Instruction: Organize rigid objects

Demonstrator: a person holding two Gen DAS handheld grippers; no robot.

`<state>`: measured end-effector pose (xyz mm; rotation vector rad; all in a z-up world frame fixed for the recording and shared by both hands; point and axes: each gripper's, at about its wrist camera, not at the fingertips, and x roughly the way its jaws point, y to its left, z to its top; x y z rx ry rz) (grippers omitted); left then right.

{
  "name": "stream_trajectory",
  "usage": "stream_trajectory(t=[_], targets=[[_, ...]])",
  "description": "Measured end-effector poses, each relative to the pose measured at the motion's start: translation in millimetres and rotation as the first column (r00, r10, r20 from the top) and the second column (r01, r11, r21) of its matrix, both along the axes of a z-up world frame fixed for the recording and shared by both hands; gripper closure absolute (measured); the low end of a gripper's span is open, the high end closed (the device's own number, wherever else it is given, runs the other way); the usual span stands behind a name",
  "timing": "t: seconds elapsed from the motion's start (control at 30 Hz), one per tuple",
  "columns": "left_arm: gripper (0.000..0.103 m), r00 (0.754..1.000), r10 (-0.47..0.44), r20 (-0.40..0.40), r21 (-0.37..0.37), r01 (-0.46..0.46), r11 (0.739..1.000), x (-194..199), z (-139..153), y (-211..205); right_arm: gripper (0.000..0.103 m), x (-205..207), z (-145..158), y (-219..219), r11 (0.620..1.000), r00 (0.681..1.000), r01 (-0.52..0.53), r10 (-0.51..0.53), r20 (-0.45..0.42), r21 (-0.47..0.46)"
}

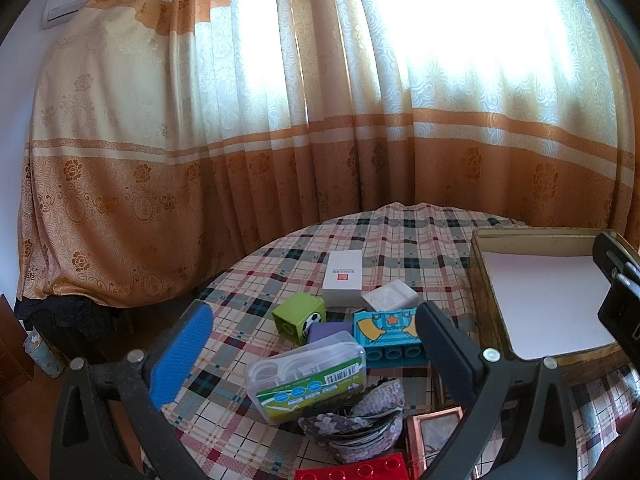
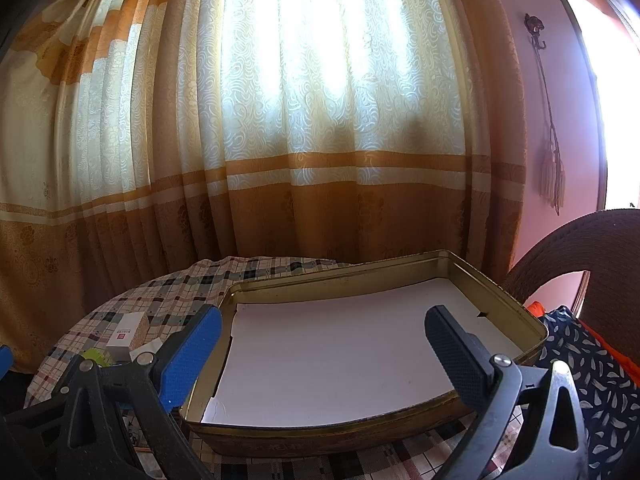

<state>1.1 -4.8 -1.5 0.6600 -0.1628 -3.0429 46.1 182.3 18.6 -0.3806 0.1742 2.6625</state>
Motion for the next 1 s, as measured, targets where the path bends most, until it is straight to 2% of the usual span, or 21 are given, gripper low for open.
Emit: stream_trajectory(t=[0.9,1.0], targets=[[0.000,1.000,0.003,-0.004,0.002,-0.003,1.000,2.4,-2.6,1.6,0.000,-0.6,1.3,1.3,1.000,1.000,0.001,-0.001,0.001,-0.002],[0.000,1.000,-0.012,0.017,0.011,0.012,1.000,3.1,-5.7,2.4,0.000,-0.6,0.7,1.1,1.000,1.000,0.003,-0.003,-0.002,-0.003]])
